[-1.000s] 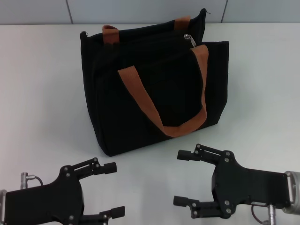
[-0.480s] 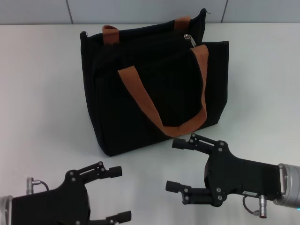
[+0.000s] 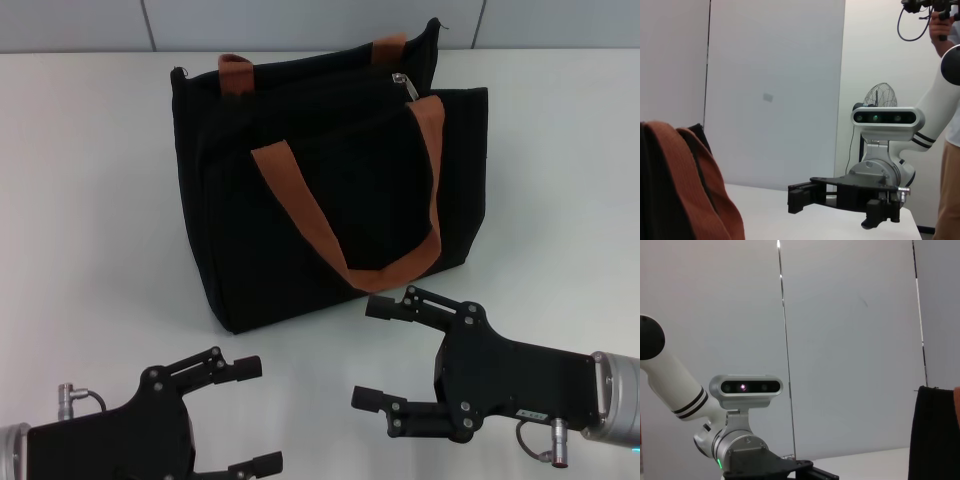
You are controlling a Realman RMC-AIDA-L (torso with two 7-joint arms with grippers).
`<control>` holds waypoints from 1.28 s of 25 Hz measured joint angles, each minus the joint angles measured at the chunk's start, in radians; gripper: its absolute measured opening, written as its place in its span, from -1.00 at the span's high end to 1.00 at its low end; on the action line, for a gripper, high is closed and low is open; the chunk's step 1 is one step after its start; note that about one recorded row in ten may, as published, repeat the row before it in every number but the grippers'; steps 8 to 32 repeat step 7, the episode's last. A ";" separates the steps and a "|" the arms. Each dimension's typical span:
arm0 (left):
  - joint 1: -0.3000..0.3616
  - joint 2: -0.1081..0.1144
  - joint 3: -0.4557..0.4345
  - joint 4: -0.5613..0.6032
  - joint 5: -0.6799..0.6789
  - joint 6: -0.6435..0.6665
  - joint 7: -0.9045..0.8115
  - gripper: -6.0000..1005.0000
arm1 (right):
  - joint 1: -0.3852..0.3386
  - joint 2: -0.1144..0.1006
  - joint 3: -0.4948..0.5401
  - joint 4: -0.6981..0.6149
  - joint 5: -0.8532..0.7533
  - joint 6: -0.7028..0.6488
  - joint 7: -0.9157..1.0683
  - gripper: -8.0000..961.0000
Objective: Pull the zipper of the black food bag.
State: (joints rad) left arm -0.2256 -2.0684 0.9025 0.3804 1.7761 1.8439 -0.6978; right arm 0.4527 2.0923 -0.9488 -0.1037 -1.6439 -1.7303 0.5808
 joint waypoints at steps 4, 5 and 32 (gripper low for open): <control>0.013 0.003 0.000 -0.001 0.001 0.000 0.000 -0.66 | -0.003 0.000 -0.001 0.008 0.025 -0.008 -0.008 -0.75; 0.017 0.004 0.000 -0.001 -0.001 0.002 0.000 -0.66 | -0.004 0.000 -0.002 0.011 0.028 -0.008 -0.010 -0.75; 0.024 0.004 -0.001 -0.001 -0.002 0.003 0.001 -0.66 | -0.003 0.000 -0.006 0.015 0.029 -0.007 -0.012 -0.75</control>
